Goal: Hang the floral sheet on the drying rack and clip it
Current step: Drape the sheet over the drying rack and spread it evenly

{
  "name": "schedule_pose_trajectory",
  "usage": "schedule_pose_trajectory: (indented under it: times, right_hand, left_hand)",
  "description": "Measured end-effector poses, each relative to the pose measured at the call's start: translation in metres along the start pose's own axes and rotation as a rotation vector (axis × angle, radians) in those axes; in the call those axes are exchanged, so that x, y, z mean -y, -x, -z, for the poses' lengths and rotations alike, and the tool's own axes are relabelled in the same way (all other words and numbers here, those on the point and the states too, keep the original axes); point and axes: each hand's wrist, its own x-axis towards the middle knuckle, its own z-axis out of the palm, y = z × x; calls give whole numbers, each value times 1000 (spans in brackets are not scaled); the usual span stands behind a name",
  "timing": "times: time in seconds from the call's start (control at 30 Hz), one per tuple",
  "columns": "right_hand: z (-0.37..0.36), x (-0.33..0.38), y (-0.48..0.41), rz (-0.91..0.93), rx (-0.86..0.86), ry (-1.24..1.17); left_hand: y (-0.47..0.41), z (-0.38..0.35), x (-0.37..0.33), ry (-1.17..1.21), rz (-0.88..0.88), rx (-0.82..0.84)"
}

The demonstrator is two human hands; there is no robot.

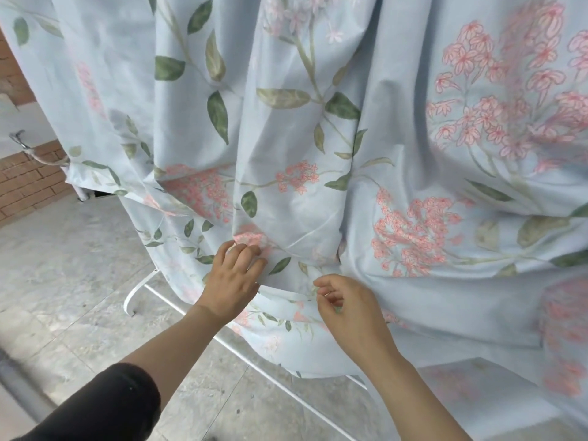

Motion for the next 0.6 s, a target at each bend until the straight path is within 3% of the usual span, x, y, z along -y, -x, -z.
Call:
schedule_pose_trajectory:
  times: [0.3,0.6]
  right_hand:
    - [-9,-9,6,12,-26,28]
    - [-37,-29,13,171,-264,256]
  left_hand:
    - [0,6,0,170,15,-108]
    - [-1,59,-37,585,130,-109]
